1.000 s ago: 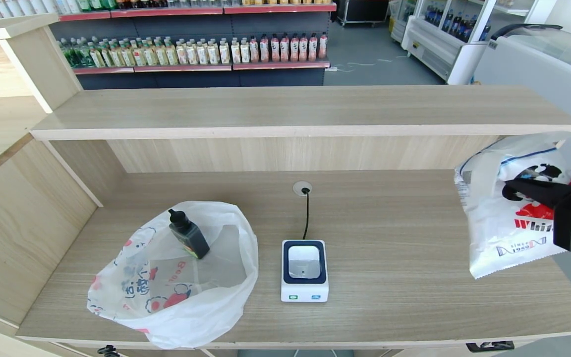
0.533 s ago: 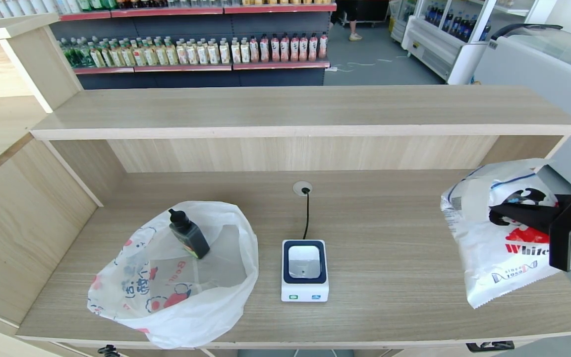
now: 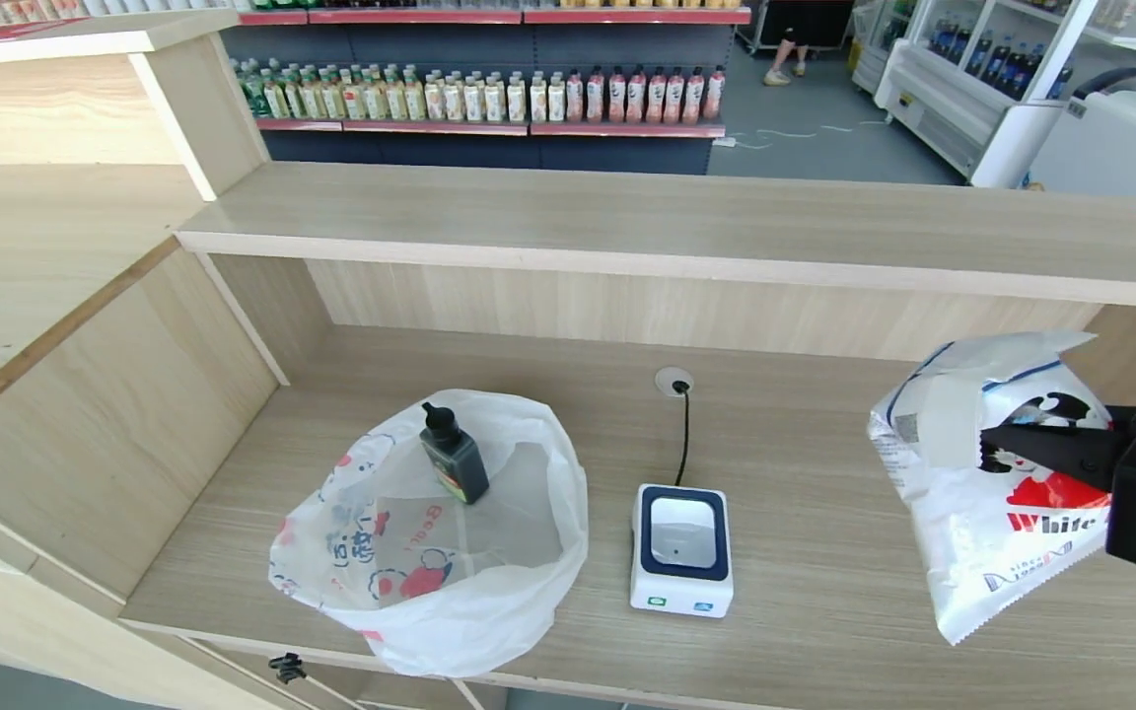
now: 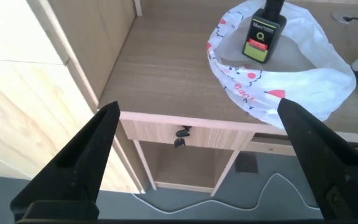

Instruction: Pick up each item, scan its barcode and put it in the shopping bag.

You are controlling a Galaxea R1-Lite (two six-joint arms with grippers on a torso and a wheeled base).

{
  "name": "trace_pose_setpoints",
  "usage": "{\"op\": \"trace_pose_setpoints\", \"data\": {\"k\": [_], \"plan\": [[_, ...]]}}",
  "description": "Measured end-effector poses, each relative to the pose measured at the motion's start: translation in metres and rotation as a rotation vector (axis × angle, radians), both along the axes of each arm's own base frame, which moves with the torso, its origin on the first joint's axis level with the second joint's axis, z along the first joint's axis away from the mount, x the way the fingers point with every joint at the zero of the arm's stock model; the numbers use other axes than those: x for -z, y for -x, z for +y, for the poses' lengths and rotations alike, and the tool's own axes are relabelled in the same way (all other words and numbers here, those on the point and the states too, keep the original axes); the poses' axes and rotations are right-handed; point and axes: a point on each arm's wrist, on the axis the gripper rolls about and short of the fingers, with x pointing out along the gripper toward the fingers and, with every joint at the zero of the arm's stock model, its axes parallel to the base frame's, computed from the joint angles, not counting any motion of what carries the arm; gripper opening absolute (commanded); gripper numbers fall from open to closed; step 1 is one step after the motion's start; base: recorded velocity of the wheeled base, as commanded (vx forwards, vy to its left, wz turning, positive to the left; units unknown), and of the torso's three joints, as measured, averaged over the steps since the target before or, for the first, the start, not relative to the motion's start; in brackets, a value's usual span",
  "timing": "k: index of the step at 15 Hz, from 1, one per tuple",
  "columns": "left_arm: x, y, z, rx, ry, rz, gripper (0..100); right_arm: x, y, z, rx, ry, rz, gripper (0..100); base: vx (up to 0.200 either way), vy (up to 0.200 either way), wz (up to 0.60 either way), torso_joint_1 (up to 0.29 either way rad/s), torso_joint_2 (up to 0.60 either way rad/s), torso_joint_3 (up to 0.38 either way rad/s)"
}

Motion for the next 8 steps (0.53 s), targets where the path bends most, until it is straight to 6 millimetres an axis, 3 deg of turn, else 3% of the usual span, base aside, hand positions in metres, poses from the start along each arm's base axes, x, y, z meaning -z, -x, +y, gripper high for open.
{"op": "trace_pose_setpoints", "data": {"k": [3,6,8], "plan": [[0.000,0.000,0.000,0.000,0.000,0.000,100,0.002,-0.002,0.002,-0.001,-0.037,0.030,0,0.000,0.000,0.00,0.000,0.00,0.000],[0.000,0.000,0.000,0.000,0.000,0.000,100,0.003,-0.016,0.007,0.027,-0.199,-0.002,0,0.000,0.000,0.00,0.000,0.00,0.000],[0.000,0.000,0.000,-0.001,0.000,0.000,100,0.015,-0.027,0.011,0.032,-0.289,0.032,0,0.000,0.000,0.00,0.000,0.00,0.000]]}}
